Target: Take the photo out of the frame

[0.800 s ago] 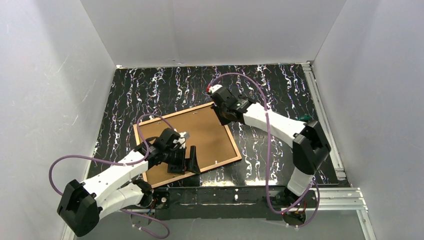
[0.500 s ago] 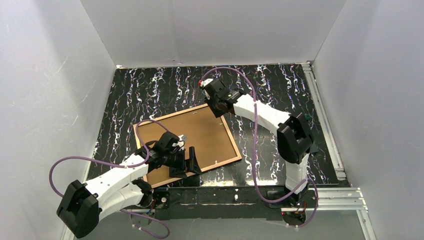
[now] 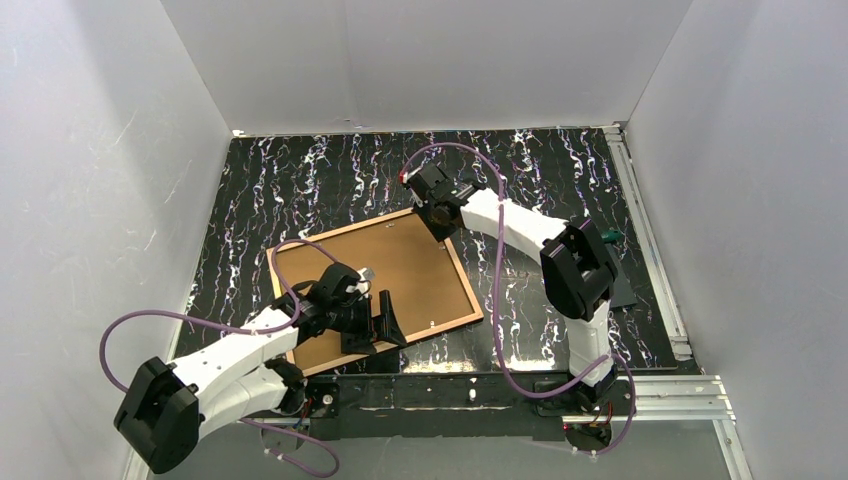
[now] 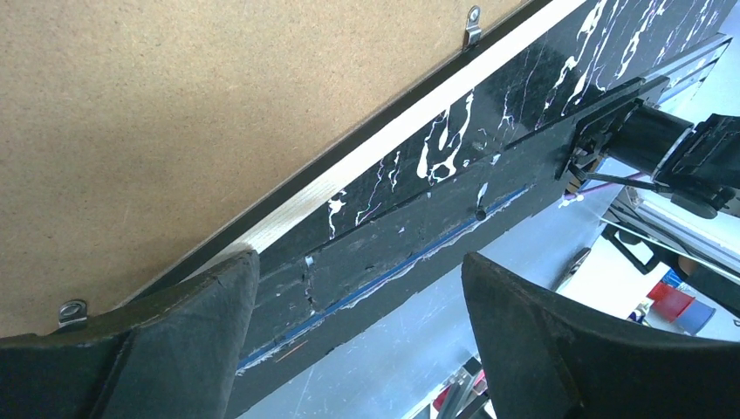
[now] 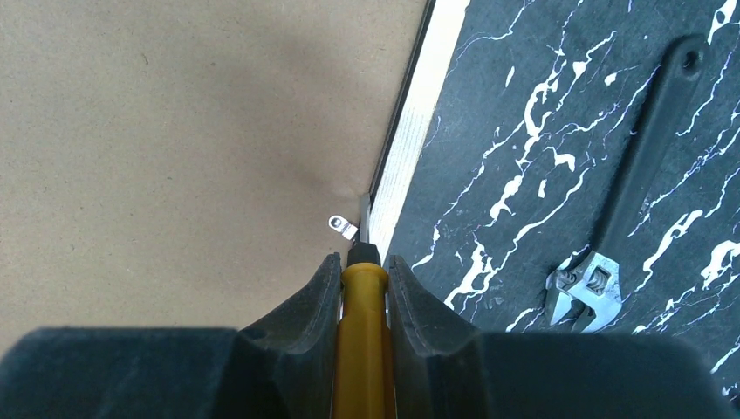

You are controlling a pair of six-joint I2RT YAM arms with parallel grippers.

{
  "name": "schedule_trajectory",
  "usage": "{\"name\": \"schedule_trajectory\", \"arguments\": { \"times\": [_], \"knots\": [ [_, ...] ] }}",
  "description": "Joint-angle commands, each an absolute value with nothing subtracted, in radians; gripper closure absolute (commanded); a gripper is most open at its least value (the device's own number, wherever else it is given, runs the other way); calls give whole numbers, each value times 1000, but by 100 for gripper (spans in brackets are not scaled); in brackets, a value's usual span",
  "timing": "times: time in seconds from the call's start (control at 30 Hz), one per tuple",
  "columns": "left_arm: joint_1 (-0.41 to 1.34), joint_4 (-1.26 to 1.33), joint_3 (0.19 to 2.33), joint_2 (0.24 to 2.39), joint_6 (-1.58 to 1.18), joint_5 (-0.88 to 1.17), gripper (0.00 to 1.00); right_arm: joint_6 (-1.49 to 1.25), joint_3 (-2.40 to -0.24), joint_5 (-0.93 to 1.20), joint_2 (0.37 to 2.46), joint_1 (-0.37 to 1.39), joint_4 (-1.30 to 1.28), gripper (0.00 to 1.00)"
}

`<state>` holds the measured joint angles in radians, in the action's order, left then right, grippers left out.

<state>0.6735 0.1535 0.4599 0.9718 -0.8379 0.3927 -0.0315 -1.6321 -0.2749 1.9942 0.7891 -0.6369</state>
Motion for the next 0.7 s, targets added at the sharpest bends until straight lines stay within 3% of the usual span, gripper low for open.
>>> {"name": "schedule_trajectory", "arguments": {
  "times": [0.0, 0.5, 0.67],
  "knots": [
    [669, 56, 444, 1014, -787, 253, 13, -68, -1593, -272, 1953, 787, -668, 99],
    [670, 48, 466, 1054, -775, 238, 12, -184, -1449, -122, 1852, 841, -705, 99],
    [669, 40, 490, 1052, -754, 267, 10, -288, -1388, -124, 1682, 860, -684, 99]
  ]
}}
